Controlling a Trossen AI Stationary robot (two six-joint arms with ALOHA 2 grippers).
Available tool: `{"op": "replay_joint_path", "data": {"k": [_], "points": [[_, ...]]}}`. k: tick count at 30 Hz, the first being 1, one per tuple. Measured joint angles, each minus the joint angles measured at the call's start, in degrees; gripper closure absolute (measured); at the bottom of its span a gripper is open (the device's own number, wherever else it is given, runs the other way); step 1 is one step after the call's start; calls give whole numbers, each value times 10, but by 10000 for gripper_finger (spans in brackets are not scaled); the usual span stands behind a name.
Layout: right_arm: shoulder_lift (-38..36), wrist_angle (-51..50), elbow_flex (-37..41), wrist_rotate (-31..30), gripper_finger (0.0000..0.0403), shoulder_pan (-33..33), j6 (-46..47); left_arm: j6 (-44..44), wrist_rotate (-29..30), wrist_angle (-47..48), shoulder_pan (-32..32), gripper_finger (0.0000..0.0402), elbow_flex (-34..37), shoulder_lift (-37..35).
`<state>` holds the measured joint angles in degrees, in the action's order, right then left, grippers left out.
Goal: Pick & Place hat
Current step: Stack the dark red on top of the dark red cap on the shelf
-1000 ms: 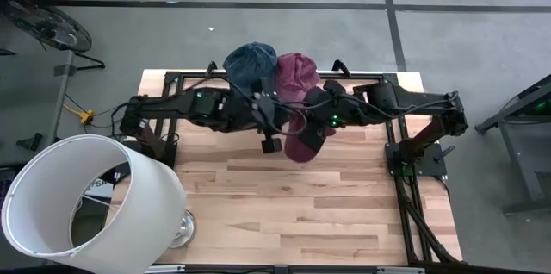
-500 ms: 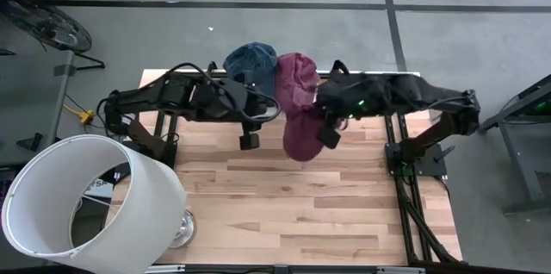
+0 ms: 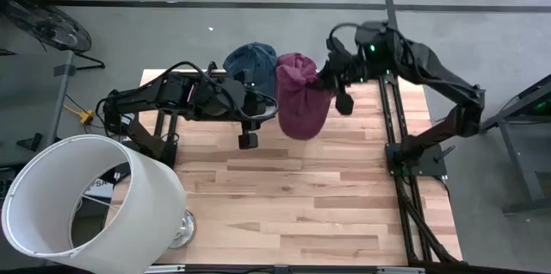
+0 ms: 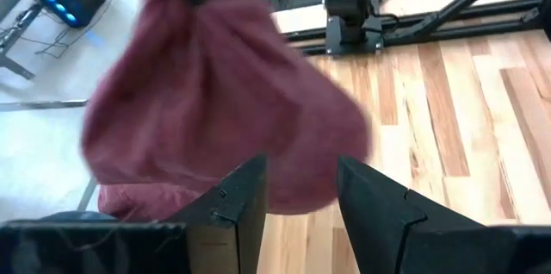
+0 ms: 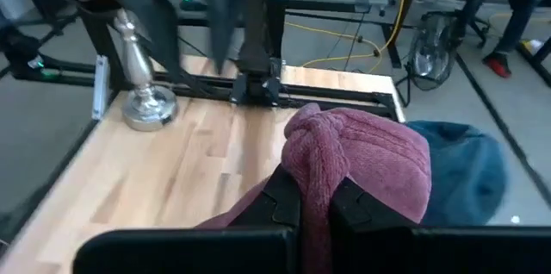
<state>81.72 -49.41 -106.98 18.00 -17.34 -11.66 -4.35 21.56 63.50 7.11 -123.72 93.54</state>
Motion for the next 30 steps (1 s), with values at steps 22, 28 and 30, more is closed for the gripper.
{"op": "replay_joint_path", "data": {"k": [22, 28, 30], "points": [[101, 34, 0, 331, 400, -246, -144, 19, 43, -57, 0, 266, 0, 1], [121, 43, 0, 361, 400, -258, -149, 20, 50, -67, 0, 266, 0, 1], [125, 42, 0, 362, 400, -258, -155, 20, 50, -68, 0, 266, 0, 1]]}}
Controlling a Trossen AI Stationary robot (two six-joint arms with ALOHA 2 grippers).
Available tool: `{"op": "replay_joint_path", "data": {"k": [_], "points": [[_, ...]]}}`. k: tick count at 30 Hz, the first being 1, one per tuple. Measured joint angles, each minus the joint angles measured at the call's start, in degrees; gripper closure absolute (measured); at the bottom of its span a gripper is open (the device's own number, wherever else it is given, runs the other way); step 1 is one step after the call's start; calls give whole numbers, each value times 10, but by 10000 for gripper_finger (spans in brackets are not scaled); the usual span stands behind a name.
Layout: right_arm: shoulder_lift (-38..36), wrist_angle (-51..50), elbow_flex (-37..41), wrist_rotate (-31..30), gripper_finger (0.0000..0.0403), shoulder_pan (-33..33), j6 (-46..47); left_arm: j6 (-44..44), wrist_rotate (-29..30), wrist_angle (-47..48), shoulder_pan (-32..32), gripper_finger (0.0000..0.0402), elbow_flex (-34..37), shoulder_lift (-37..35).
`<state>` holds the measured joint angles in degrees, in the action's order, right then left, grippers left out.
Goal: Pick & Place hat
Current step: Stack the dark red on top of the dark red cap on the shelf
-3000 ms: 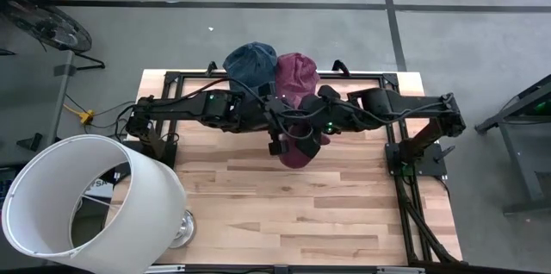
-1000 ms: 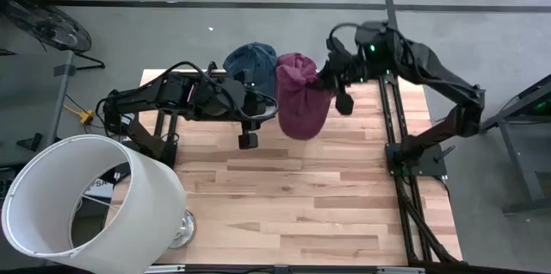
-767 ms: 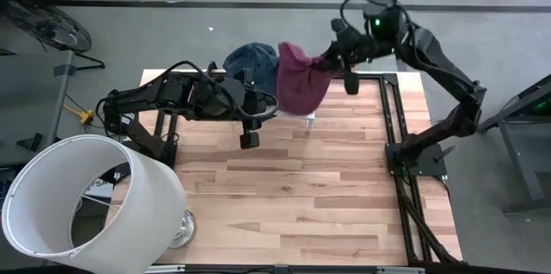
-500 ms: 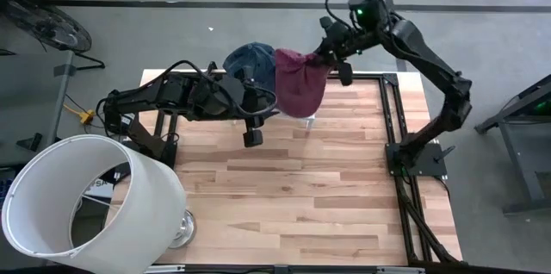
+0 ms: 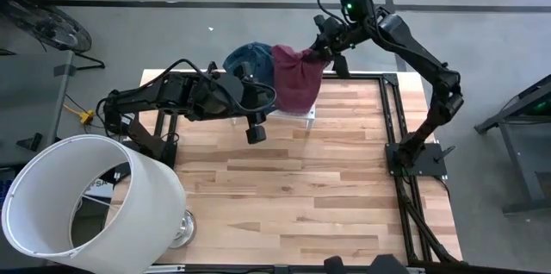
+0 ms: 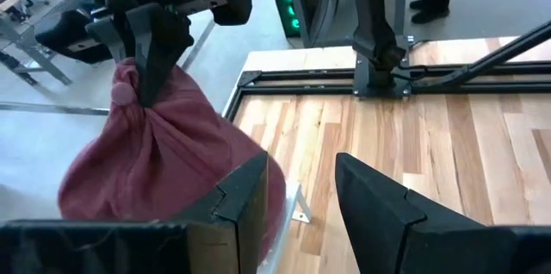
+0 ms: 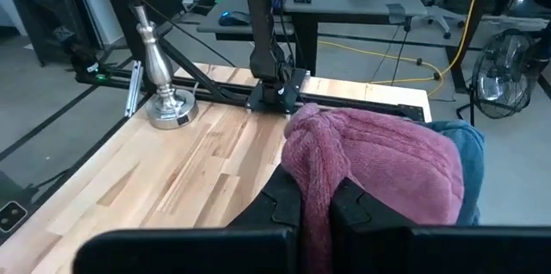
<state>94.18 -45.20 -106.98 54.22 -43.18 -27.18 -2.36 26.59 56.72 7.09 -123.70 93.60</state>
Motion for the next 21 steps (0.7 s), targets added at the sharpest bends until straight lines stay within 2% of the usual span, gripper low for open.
{"op": "replay_joint_path", "data": {"k": [15, 21], "points": [[15, 0, 0, 18, 400, 5, -3, 12, 14, -8, 0, 266, 0, 0], [27, 0, 0, -10, 400, 9, -5, 12, 15, -9, 0, 266, 0, 0]]}}
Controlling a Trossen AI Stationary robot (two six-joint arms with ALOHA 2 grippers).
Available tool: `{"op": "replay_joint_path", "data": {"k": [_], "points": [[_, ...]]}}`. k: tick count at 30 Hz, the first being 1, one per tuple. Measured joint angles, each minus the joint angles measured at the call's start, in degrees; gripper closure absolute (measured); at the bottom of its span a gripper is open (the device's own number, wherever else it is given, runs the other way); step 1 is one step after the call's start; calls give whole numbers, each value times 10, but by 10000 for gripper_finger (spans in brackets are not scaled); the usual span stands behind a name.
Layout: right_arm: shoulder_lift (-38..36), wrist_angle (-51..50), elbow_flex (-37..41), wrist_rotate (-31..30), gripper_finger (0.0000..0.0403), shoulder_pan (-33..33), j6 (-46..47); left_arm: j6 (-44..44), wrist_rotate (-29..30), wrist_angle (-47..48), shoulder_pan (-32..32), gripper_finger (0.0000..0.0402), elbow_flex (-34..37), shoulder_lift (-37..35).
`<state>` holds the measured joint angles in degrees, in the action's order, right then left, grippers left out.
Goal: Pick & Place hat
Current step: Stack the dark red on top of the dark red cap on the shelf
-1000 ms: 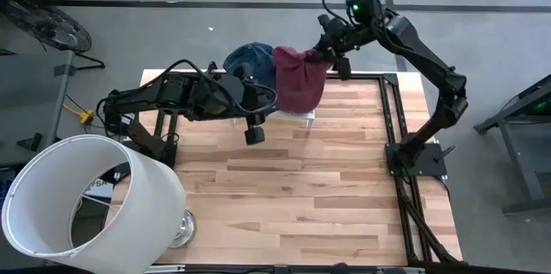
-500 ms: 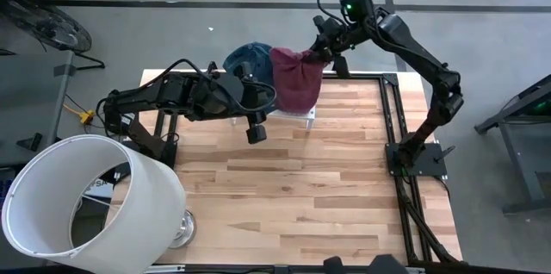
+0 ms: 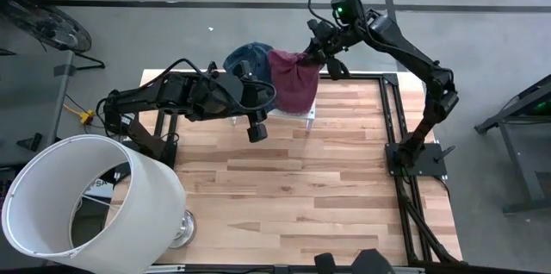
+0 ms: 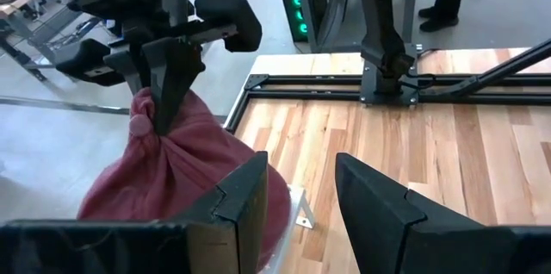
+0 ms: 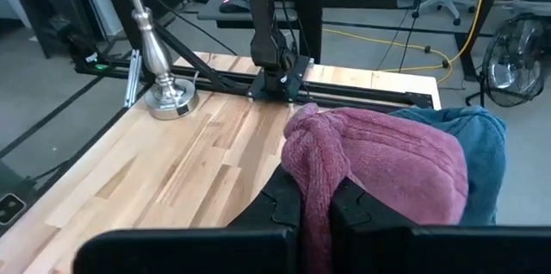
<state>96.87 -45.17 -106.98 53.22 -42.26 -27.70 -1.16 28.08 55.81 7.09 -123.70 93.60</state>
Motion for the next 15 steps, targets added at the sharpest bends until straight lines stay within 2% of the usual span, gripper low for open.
{"op": "replay_joint_path", "data": {"k": [15], "points": [[25, 0, 0, -10, 400, -1, -4, 1, 0, -11, 0, 266, 0, 0]]}}
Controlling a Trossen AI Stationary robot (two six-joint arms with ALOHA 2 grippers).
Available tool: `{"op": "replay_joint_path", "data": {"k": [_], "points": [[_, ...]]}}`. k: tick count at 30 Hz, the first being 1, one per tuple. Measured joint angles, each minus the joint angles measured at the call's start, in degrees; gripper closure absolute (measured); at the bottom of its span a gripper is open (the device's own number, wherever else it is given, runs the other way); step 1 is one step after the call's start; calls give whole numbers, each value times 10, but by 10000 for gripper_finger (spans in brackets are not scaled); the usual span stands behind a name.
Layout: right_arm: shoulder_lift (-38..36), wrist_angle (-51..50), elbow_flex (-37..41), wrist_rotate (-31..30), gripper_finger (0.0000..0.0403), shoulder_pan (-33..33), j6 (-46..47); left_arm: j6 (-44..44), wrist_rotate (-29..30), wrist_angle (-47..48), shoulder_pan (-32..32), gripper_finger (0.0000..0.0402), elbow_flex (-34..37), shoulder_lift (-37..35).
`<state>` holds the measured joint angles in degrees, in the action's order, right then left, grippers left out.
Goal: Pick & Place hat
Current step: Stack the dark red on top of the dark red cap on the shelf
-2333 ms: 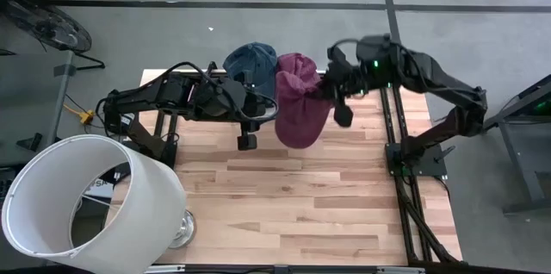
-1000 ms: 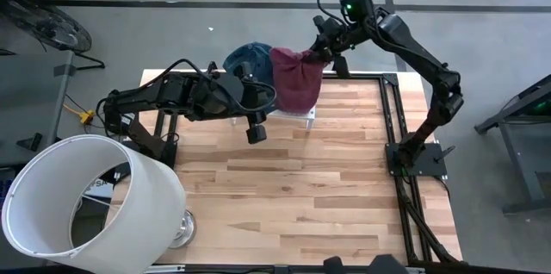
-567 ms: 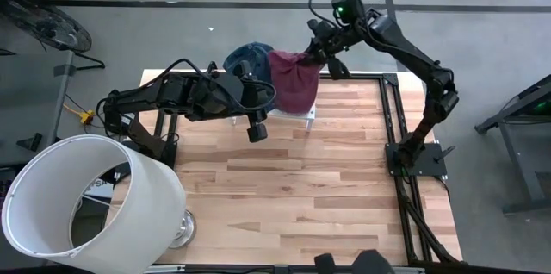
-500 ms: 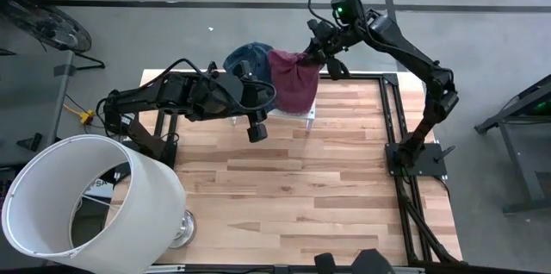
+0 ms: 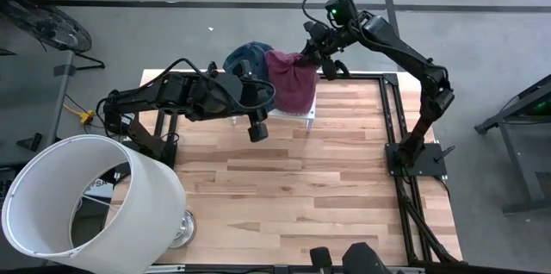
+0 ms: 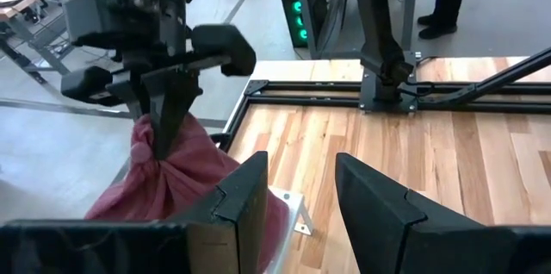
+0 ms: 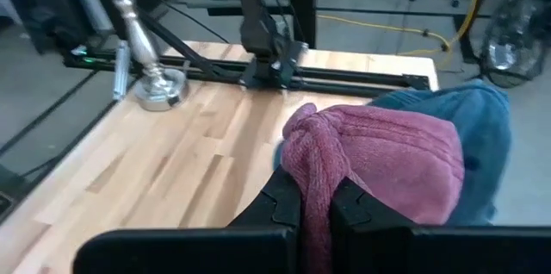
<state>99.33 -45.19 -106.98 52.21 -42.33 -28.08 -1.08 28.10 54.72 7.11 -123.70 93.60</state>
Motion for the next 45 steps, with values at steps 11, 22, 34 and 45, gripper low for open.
{"op": "replay_joint_path", "data": {"k": [11, 22, 34, 45], "points": [[4, -29, 0, -96, 399, -2, -7, -1, 0, -9, 0, 266, 0, 0], [31, -56, 0, -156, 397, -1, -13, -2, 0, -11, 0, 266, 0, 0], [68, -56, 0, -207, 389, -1, -6, -2, 0, -11, 0, 266, 0, 0], [68, -58, 0, -219, 374, 0, 22, -2, 0, -11, 0, 266, 0, 0]]}}
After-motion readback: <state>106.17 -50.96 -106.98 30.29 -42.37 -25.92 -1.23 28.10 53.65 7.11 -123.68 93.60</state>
